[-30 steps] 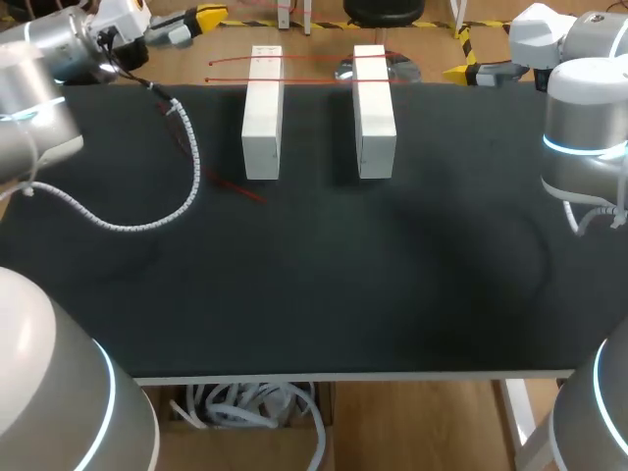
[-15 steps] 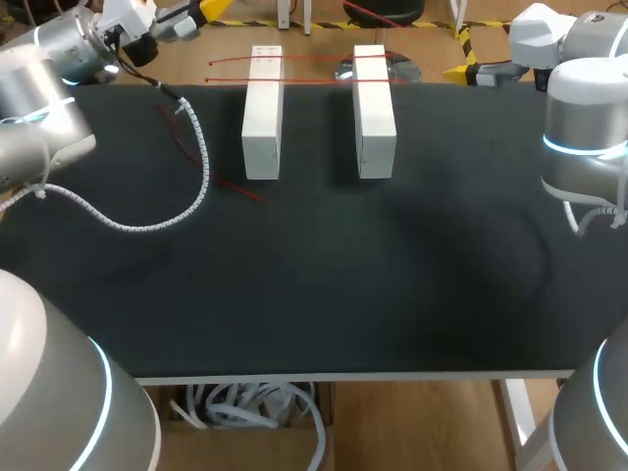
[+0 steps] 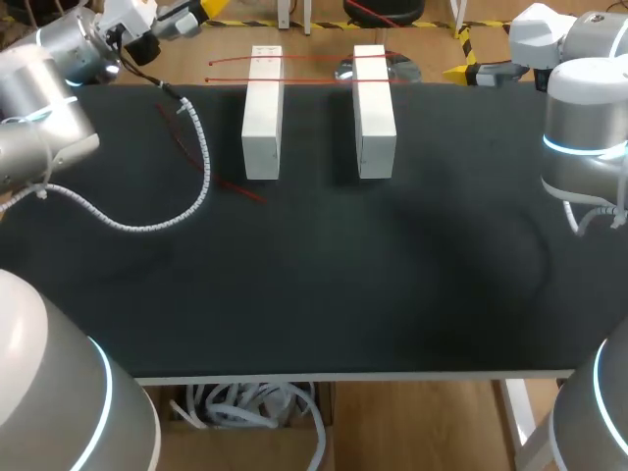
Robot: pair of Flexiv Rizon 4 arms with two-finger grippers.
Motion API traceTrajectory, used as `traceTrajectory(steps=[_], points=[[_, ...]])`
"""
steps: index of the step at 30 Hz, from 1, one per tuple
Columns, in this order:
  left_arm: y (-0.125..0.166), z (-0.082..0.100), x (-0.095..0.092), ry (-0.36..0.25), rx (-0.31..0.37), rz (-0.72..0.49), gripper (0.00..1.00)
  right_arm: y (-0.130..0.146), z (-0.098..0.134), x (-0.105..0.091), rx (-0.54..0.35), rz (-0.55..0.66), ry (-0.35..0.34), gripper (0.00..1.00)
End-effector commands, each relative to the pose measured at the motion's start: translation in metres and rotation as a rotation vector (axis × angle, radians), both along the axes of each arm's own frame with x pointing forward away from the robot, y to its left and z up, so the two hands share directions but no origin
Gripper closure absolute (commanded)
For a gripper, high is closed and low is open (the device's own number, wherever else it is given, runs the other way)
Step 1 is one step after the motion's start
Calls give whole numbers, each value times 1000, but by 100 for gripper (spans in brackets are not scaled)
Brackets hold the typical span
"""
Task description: Grab the tape and strap the tape.
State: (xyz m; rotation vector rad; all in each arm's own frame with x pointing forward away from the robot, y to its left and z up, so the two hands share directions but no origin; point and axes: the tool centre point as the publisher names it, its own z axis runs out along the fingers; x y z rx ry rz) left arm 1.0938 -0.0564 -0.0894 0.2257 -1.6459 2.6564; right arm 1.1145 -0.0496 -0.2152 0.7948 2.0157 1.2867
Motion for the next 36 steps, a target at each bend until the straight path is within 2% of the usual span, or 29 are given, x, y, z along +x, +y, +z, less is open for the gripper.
traceTrajectory(steps=[1, 16, 22, 27, 36], points=[[-1, 2, -5, 4, 2, 13, 100, 0, 0, 0, 1, 1, 0, 0], [-1, 2, -5, 4, 2, 13, 100, 0, 0, 0, 1, 1, 0, 0], [-10, 18, -7, -92, -33, -57, 100, 0, 0, 0, 1, 1, 0, 0], [-20, 24, -12, -143, -19, -97, 100, 0, 0, 0, 1, 1, 0, 0], [-31, 32, -14, -177, -13, -109, 100, 0, 0, 0, 1, 1, 0, 0]])
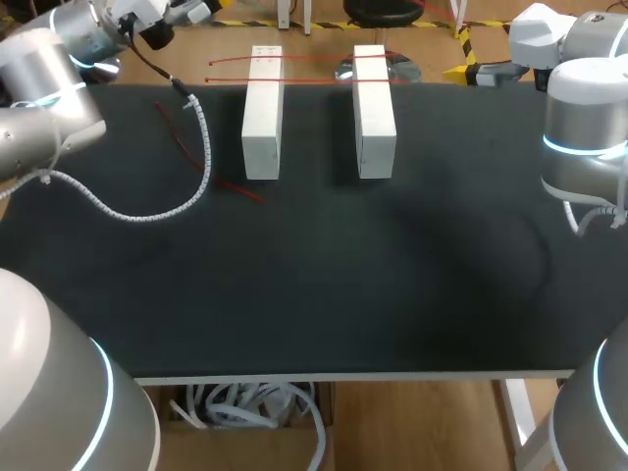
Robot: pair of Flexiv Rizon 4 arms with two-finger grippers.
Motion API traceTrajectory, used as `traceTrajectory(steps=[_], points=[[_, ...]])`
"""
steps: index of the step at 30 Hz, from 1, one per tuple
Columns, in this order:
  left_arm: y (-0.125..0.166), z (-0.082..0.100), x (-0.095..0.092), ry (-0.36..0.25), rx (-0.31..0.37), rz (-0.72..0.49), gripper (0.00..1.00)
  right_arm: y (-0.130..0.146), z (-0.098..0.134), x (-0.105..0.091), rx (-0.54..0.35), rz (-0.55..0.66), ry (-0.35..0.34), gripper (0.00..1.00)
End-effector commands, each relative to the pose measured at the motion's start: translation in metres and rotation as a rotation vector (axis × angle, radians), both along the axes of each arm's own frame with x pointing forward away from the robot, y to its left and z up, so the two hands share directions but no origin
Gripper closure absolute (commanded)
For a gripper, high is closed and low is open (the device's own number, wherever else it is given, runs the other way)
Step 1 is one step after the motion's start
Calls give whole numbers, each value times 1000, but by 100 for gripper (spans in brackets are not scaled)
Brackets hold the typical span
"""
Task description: Grab the tape and strap the tape.
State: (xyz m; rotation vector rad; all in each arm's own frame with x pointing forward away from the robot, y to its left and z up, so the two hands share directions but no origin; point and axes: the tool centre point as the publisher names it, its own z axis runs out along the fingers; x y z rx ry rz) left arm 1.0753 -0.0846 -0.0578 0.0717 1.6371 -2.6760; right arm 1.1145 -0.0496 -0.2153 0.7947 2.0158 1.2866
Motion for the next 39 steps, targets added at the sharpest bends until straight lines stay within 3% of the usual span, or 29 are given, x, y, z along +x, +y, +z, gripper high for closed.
traceTrajectory(steps=[1, 39], points=[[-5, 1, 5, -13, 0, -20, 100, 0, 0, 0, 1, 1, 0, 0], [-21, 4, 9, -1, -17, 13, 100, 0, 0, 0, 1, 1, 0, 0]])
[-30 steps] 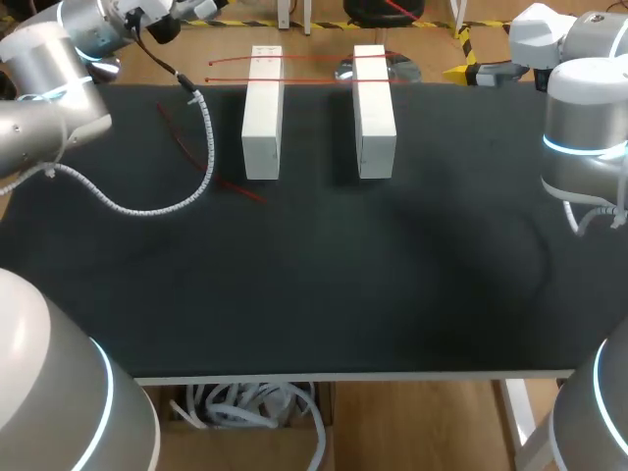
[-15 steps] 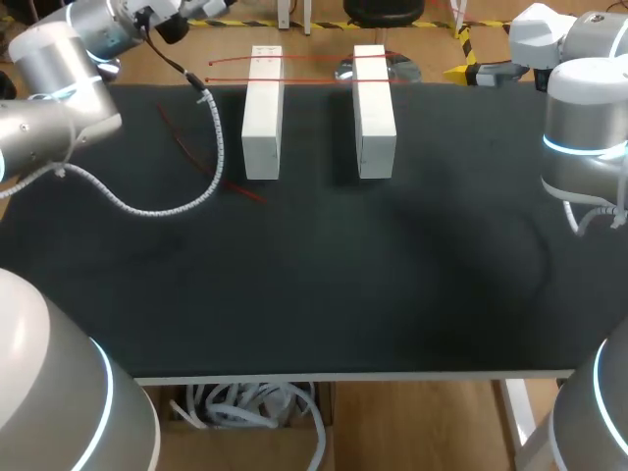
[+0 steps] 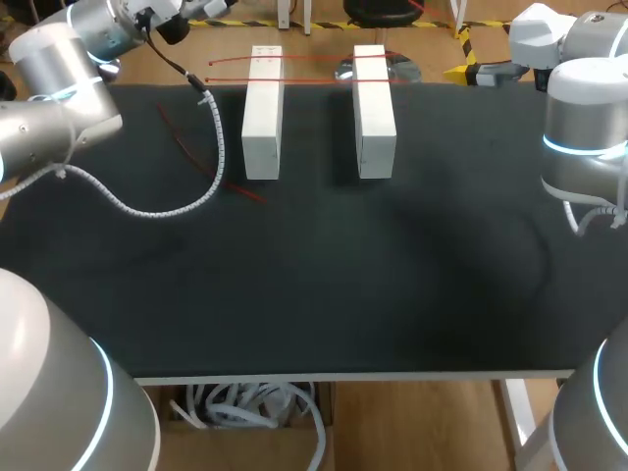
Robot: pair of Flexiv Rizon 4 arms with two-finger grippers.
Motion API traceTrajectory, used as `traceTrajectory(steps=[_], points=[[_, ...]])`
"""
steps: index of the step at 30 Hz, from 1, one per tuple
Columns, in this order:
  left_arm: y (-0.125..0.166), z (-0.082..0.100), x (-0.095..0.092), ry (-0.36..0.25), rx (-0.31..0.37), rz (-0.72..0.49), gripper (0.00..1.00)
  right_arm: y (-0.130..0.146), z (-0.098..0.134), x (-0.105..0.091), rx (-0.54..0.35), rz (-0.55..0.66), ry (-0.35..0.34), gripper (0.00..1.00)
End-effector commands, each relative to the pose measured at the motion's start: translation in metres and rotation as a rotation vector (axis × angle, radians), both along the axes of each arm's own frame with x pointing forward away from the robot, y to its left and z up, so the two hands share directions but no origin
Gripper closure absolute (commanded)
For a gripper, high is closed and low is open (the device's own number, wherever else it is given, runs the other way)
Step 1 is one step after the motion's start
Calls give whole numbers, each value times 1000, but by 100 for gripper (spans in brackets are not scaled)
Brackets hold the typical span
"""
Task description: Grab the tape and strap the tape.
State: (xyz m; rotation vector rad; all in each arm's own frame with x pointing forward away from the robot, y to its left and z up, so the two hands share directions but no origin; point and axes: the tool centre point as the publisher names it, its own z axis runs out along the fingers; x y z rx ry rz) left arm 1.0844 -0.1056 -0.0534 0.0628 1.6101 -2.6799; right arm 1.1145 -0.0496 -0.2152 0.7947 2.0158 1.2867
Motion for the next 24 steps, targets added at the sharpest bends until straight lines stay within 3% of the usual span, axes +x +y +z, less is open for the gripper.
traceTrajectory(steps=[1, 3, 5, 8, 11, 18, 20, 24], points=[[0, 0, -1, 0, -1, 1, 100, 0, 0, 0, 1, 1, 0, 0], [0, 0, -1, 0, -1, 1, 100, 1, 3, 2, 28, 10, -3, 0], [0, 0, -1, 0, -1, 1, 100, 3, 8, 3, 150, 5, -15, 0], [0, 0, -1, 0, -1, 1, 100, 6, 8, 0, 356, -12, 9, 0], [0, 0, -1, 0, -1, 1, 100, 6, 2, -7, 622, -65, 65, 0], [0, 0, -1, 0, -1, 1, 100, 18, 5, -21, 1087, -143, 177, 0], [0, 0, -1, 0, -1, 1, 100, 21, 14, -25, 1172, -145, 143, 0], [0, 0, -1, 0, -1, 1, 100, 19, 35, -33, 1347, -207, -33, 0]])
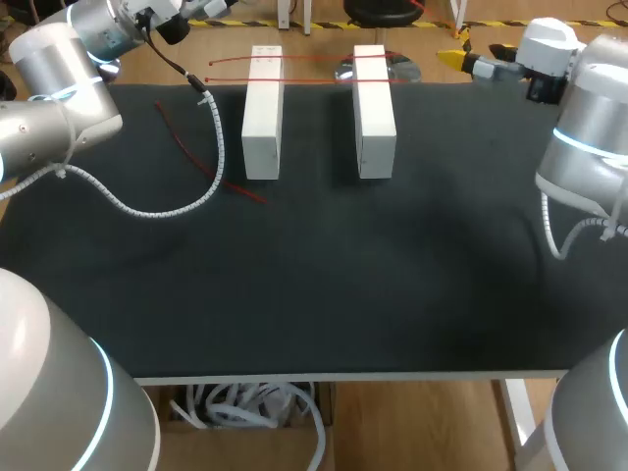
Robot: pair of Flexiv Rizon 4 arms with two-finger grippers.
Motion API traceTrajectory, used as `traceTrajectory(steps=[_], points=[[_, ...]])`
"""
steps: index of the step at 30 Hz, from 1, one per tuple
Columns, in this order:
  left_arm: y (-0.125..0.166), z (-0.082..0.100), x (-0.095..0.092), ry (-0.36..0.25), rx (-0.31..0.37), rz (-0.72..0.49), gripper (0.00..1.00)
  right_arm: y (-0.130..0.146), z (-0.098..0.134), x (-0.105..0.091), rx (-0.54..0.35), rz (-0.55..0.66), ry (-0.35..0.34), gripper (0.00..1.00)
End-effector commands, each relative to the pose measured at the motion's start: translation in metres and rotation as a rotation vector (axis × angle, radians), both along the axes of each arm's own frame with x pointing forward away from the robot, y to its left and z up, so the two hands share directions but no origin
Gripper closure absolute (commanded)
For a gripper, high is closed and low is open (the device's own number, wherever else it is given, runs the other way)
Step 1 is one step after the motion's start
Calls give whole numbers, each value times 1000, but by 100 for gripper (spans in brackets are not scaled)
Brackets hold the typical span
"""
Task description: Grab the tape and strap the tape.
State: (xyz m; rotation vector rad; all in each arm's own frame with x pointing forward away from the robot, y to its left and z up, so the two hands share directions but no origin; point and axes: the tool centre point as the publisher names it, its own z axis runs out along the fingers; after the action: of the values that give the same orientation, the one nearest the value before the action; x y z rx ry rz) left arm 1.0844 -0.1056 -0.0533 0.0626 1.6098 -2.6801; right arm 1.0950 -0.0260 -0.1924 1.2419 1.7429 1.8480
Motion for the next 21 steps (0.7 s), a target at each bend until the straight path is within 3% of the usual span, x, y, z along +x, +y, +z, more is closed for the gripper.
traceTrajectory(steps=[1, 5, 6, 7, 21], points=[[0, 0, 0, 0, -1, 1, 100, -5, 17, -15, 797, -277, -181, 0], [0, 0, 0, 0, -1, 1, 100, -3, 28, -17, 812, -285, -207, 0], [0, 0, 0, 0, -1, 1, 100, -2, 28, -17, 756, -257, -204, 0], [0, 0, 0, 0, -1, 1, 100, -2, 27, -16, 554, -205, -163, 0], [0, 0, 0, 0, -1, 1, 100, -2, 27, -16, 554, -205, -163, 0]])
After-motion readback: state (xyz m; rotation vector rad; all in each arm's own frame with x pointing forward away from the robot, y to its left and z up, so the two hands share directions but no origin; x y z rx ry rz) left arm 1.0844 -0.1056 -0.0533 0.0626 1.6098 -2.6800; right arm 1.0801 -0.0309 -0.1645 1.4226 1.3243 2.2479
